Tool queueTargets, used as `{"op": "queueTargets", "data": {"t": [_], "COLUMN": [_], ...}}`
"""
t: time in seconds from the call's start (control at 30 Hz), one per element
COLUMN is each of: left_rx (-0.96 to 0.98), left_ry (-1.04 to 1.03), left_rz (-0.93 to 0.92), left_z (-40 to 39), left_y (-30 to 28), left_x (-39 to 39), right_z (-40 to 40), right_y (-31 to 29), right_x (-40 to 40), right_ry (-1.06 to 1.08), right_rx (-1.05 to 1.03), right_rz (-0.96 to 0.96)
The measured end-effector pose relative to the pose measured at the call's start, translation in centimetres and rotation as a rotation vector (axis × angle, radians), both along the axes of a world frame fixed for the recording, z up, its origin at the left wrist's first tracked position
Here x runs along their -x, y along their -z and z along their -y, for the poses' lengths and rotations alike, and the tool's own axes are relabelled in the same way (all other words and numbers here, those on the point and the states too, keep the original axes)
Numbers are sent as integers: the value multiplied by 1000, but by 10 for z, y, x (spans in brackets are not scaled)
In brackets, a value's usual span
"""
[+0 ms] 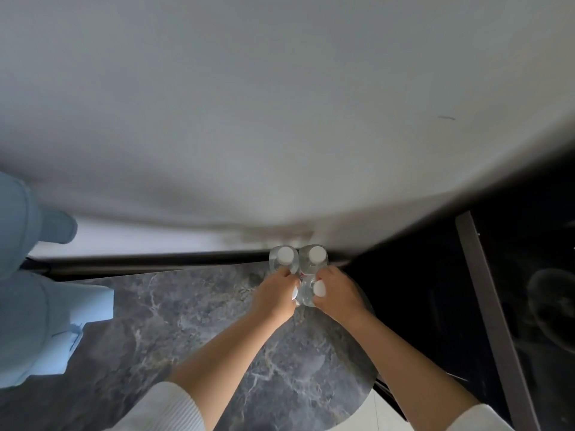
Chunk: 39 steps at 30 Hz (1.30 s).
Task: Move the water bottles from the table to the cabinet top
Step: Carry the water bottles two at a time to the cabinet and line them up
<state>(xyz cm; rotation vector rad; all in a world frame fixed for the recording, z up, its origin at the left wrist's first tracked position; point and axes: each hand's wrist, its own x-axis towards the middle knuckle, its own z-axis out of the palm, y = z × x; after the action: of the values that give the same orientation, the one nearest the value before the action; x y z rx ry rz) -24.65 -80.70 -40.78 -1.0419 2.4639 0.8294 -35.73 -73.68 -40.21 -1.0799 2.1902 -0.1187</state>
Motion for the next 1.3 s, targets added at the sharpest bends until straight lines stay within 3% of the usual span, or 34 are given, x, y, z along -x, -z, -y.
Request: {"op": "queueTargets", "data": {"t": [0.27, 0.4, 0.67, 0.93, 1.1, 1.3], "left_rx": [-23, 17, 281, 440, 472, 529], "left_ry": [-119, -213, -448, -774, -1070, -1285], "left_rz": [59, 74, -24, 36, 171, 396], "left_z": [-3, -3, -15, -55, -115, -201], "left_y": [-7, -22, -97, -161, -193, -226], "left_x": [-8, -23, -88, -226, -352, -489], "right_z": [-3, -7, 20, 49, 40, 7], "right_y": [-9, -26, -106, -178, -206, -232], "right_x": [-2, -5, -44, -172, -298, -455], "right_ry": [-104, -224, -455, -812, -1136, -1452], "right_rx": [-87, -131, 32, 249, 318, 377], "right_rz": [-27, -131, -74, -31, -4, 4]}}
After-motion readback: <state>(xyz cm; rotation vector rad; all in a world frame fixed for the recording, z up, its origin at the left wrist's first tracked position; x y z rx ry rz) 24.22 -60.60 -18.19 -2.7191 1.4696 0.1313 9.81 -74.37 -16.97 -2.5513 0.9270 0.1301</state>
